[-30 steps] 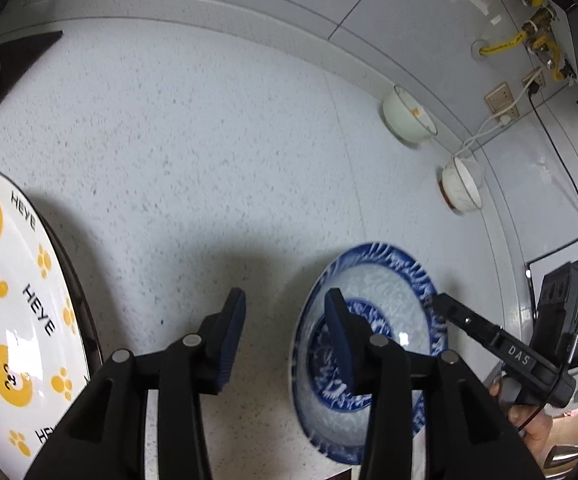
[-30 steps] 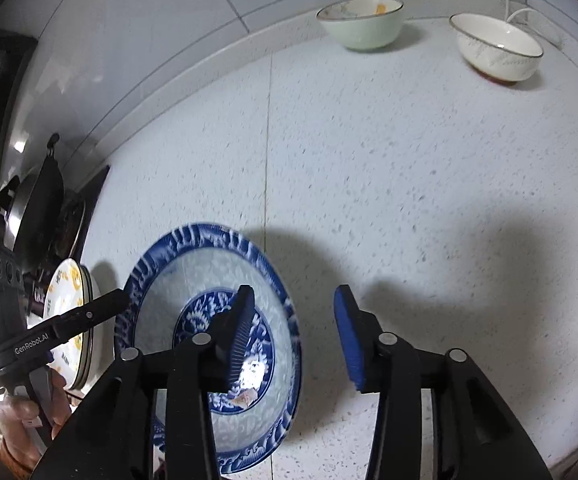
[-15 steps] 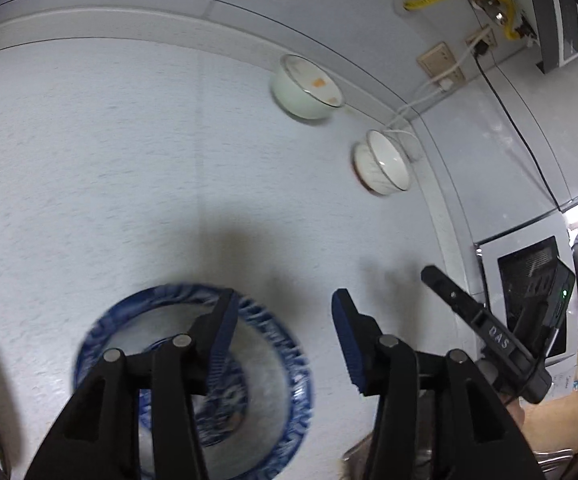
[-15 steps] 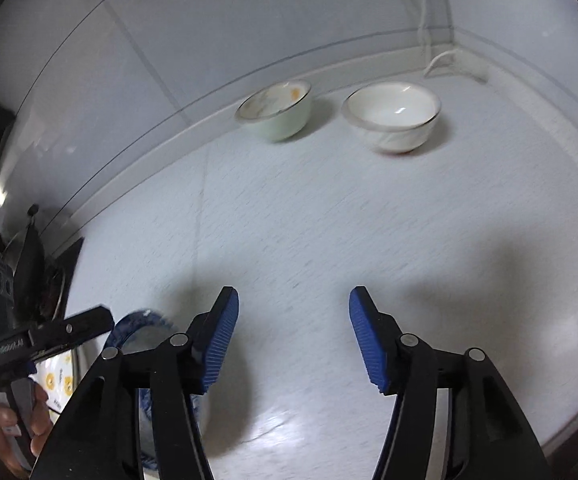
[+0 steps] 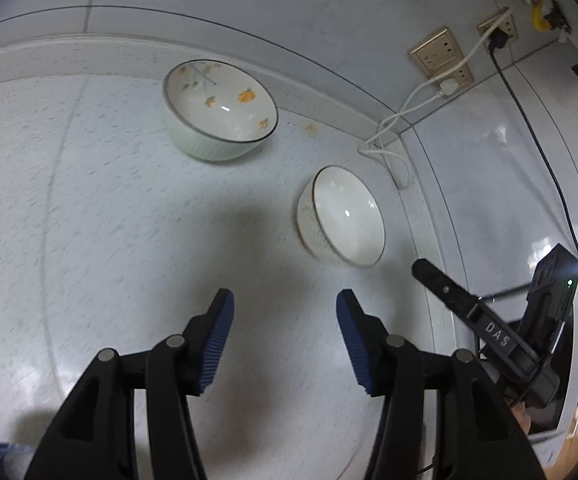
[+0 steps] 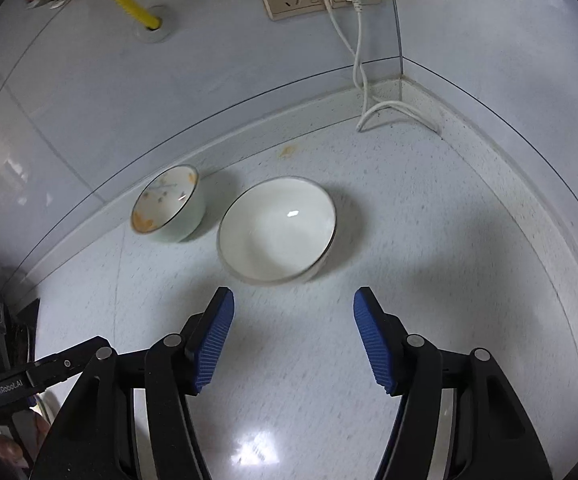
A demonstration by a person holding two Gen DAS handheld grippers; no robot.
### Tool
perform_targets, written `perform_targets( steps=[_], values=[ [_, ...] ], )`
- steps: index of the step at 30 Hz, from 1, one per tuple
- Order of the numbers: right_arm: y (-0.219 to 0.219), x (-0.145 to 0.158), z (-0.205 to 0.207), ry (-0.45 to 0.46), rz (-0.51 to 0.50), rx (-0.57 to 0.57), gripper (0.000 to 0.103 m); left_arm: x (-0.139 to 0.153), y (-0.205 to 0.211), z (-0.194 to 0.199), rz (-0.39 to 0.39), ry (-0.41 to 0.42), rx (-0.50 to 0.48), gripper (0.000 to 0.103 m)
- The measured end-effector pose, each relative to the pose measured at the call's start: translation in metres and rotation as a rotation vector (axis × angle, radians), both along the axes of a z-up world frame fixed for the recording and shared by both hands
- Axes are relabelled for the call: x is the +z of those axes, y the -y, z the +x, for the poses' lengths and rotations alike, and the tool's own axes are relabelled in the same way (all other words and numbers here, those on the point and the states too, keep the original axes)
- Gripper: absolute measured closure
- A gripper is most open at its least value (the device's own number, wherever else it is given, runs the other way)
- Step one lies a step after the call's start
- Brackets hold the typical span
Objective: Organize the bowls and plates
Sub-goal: 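Move both grippers to the rim of the white brown-rimmed bowl, then close both grippers on the white bowl rim, then carry the white bowl with both grippers and lower it into the blue-and-white plate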
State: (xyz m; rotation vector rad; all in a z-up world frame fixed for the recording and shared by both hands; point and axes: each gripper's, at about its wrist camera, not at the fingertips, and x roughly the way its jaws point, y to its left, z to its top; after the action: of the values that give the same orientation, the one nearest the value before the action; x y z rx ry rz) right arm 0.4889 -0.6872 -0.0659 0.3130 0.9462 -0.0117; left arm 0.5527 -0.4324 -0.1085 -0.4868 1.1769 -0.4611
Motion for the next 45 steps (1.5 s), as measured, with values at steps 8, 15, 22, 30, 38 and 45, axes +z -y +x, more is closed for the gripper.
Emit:
perform_targets(
  steps=[8, 15, 22, 30, 38, 45],
  values=[
    [0.011, -0.030, 0.060, -0.063, -0.024, 0.050, 0.042, -0.028, 0.045, 0.056, 0.039, -0.034, 0.003, 0.050],
    [0.018, -0.053, 0.089, -0.116, -0.014, 0.081, 0.042, -0.057, 0.068, 0.082, 0.087, -0.060, -0.008, 0.050],
    [0.029, -0.071, 0.101, -0.150, 0.040, 0.085, 0.069, -0.076, 0.081, 0.094, 0.089, -0.061, -0.021, 0.051],
    [0.040, -0.073, 0.105, -0.155, 0.063, 0.090, 0.086, -0.079, 0.081, 0.101, 0.044, -0.071, -0.061, 0.069],
    [0.031, -0.075, 0.106, -0.170, 0.074, 0.093, 0.095, -0.076, 0.077, 0.098, -0.015, -0.129, -0.062, 0.083],
    [0.013, -0.065, 0.079, -0.185, 0.089, 0.105, 0.095, -0.058, 0.051, 0.065, -0.039, -0.147, -0.061, 0.083]
  ],
)
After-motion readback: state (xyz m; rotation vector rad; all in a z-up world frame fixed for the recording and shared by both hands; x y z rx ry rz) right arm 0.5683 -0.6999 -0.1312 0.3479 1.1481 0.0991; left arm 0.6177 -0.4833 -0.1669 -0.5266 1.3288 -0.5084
